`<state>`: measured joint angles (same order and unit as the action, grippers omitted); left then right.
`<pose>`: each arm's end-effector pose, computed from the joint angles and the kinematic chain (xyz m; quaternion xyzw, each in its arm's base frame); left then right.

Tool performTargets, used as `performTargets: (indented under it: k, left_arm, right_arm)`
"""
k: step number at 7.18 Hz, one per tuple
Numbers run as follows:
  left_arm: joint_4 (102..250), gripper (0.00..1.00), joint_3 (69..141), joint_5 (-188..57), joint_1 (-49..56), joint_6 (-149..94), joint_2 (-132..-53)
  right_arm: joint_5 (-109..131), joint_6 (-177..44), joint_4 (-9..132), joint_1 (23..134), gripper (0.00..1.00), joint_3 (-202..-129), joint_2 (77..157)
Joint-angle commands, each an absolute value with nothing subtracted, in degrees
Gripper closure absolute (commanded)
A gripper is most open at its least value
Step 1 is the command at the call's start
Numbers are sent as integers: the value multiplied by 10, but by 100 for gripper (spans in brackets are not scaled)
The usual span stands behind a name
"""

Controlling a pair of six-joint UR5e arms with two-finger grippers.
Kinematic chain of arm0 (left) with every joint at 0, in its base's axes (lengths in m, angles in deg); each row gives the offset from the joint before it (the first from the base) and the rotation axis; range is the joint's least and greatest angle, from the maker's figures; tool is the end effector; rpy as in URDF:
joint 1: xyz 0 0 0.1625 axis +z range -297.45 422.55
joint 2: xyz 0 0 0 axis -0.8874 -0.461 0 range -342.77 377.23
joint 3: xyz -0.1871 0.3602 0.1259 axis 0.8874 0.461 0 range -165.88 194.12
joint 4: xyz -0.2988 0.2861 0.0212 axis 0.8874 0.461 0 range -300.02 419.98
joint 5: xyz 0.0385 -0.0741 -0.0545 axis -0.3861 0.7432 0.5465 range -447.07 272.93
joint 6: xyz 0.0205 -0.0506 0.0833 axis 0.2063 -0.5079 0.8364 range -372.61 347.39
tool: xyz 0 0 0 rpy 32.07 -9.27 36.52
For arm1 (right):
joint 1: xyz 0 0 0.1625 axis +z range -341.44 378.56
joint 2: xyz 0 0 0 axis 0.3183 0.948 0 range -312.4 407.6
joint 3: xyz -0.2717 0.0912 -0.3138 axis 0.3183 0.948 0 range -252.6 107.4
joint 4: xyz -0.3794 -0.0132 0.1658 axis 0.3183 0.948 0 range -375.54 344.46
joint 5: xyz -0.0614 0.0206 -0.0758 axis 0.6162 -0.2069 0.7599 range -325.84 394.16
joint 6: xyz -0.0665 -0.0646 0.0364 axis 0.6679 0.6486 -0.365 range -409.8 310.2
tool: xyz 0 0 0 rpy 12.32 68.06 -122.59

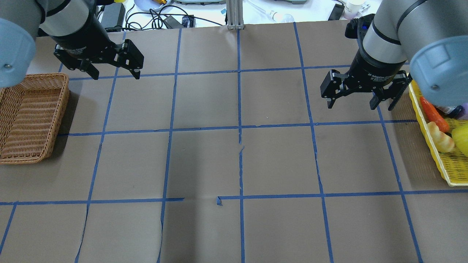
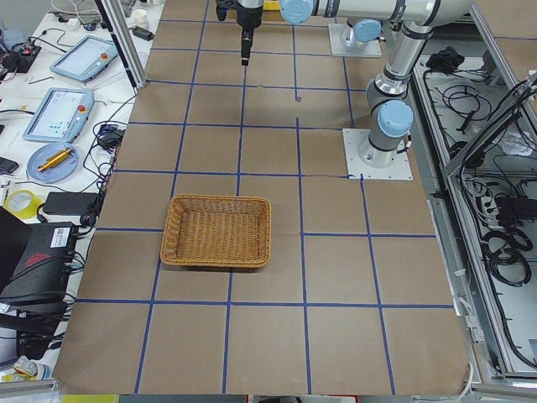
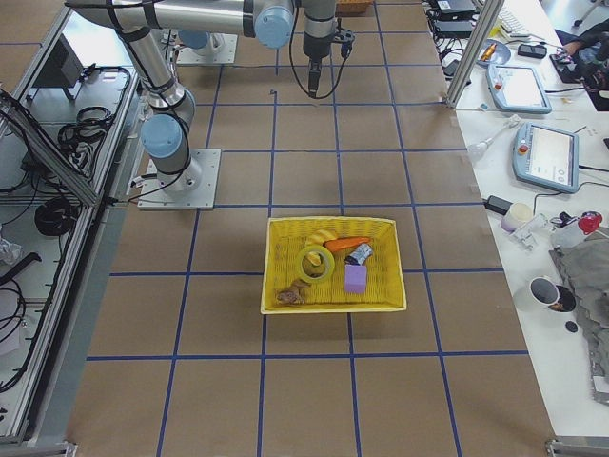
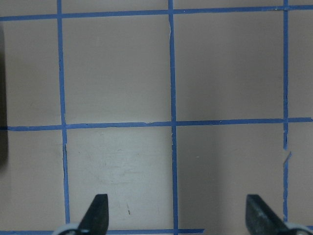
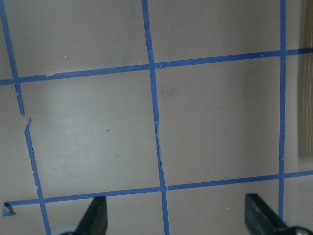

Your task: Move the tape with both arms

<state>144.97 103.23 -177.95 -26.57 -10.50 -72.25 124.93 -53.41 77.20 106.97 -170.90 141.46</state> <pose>-0.1240 -0.5004 0.5094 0.0103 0.9983 -0.0558 0.0091 0.1192 -0.4625 0.4536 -0.0453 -0.9988 -0.0147 0.0070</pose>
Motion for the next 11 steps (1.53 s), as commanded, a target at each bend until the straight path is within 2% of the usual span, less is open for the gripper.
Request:
performTargets:
  k: [1,3,7,8,11]
  left_arm:
    - [1450,0,1032,-1780,-266,-105,-722]
    - [1450,0,1033,-1780,-266,-105,-722]
    - [1450,0,1034,-1781,-266,-105,-722]
    - [1450,0,1033,-1782,-266,-105,-722]
    - [1450,0,1033,-1783,-266,-105,-722]
  right_arm:
    - [1249,-537,786,1051,0,-1709,1407]
    - [1238,-456,795,918,0,-1710,1381]
    - [1219,-35,838,652,0,-1709,1283]
    - [1211,23,854,611,0,-1706,1251]
    - [1192,76,905,580,0,-1709,1178]
